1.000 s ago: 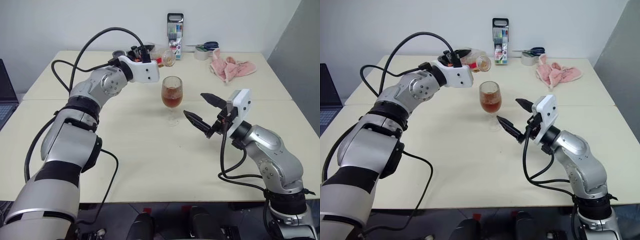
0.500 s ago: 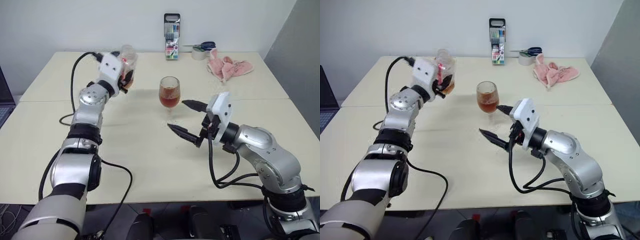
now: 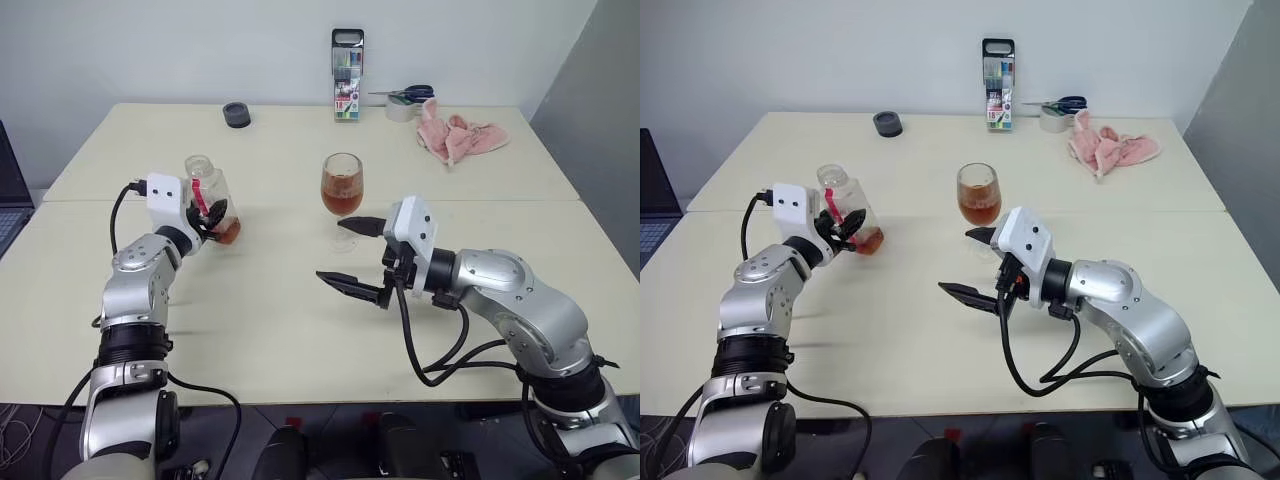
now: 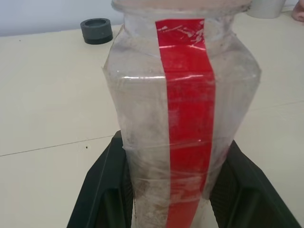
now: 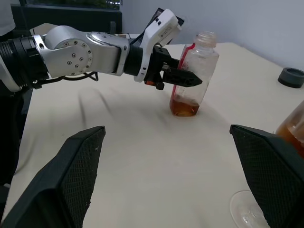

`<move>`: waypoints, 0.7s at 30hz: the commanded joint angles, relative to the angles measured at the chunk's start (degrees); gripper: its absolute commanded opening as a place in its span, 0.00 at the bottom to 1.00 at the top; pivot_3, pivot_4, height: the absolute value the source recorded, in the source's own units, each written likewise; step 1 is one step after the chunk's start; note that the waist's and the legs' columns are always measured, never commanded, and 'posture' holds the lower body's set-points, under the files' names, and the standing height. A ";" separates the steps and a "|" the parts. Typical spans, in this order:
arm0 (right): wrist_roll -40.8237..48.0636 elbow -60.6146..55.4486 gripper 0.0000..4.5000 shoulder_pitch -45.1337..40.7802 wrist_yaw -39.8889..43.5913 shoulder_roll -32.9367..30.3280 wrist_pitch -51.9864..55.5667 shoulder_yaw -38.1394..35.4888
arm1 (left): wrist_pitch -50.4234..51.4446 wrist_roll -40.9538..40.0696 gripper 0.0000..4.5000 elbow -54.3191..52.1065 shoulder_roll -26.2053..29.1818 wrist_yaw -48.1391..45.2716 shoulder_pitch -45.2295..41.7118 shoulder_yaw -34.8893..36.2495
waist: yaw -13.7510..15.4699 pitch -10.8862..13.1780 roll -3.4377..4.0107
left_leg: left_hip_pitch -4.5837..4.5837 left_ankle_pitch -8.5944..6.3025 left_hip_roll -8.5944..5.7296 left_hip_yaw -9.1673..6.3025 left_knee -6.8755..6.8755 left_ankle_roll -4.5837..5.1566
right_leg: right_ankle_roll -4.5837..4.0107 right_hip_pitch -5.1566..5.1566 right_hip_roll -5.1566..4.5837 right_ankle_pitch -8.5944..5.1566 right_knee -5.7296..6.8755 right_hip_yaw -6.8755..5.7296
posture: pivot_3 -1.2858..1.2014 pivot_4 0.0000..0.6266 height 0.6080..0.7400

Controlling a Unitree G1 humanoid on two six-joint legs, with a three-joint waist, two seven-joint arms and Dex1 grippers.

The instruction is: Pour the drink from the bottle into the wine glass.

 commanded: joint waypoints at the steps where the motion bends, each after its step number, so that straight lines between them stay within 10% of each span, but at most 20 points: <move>1: -0.37 -0.52 1.00 -1.46 0.66 0.26 -1.01 -0.23 | -2.04 0.58 0.60 -2.42 0.95 0.22 1.79 0.42 | 0.03 -0.01 0.01 | 0.01 0.00 0.00 0.01 -0.01 0.00 | 0.00 0.00 0.00 0.00 0.00 0.01 | 0.52 0.24 1.00; 7: -0.73 -0.26 1.00 -1.58 0.99 0.44 -1.02 -0.34 | -3.02 0.68 1.00 -3.04 0.91 0.37 3.26 0.48 | 0.45 -0.01 0.00 | 0.03 -0.07 0.00 0.03 -0.03 0.13 | 0.00 0.00 0.00 0.00 0.00 0.01 | 0.52 0.24 1.00; 21: -10.72 9.59 1.00 16.09 -9.03 10.02 -24.35 -4.93 | -1.95 1.17 1.00 -20.12 -1.43 5.44 18.32 1.61 | 0.66 -0.09 -0.07 | 0.09 -0.09 0.03 0.08 -0.16 0.17 | 0.00 0.01 -0.04 0.00 -0.03 0.06 | 0.52 0.24 1.00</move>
